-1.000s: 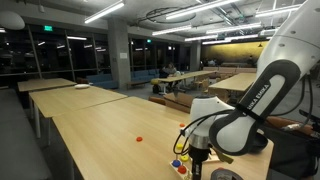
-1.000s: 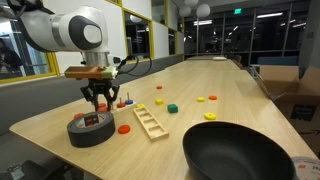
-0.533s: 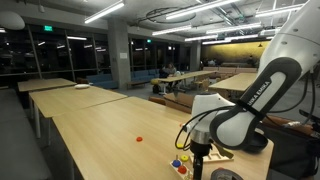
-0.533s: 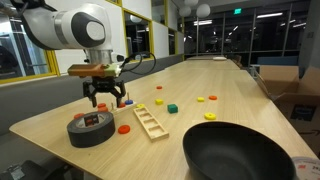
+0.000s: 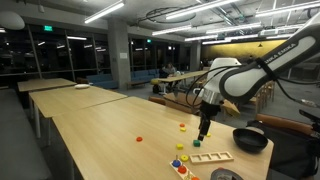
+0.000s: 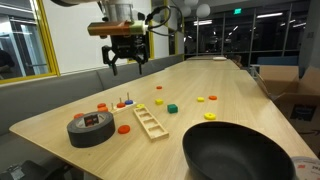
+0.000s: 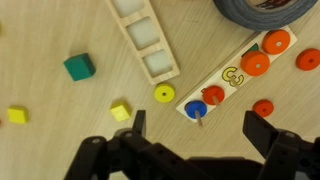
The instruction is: Put the orange circle on the wooden object.
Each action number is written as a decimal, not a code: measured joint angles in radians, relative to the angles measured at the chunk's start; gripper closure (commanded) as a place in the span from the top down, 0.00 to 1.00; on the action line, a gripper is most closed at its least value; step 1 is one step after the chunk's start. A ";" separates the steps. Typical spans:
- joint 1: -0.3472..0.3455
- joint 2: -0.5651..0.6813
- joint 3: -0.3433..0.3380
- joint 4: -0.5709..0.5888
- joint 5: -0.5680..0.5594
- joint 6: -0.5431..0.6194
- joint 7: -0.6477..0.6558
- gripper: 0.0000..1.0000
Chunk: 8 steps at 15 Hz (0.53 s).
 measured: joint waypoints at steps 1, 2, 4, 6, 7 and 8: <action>-0.012 -0.042 -0.036 0.004 -0.009 -0.029 -0.037 1.00; -0.024 -0.084 -0.074 0.010 -0.018 -0.061 -0.078 1.00; -0.047 -0.157 -0.145 0.030 -0.035 -0.126 -0.154 1.00; -0.068 -0.214 -0.200 0.053 -0.051 -0.173 -0.220 1.00; -0.077 -0.236 -0.219 0.063 -0.056 -0.187 -0.248 1.00; -0.084 -0.256 -0.233 0.071 -0.058 -0.200 -0.272 1.00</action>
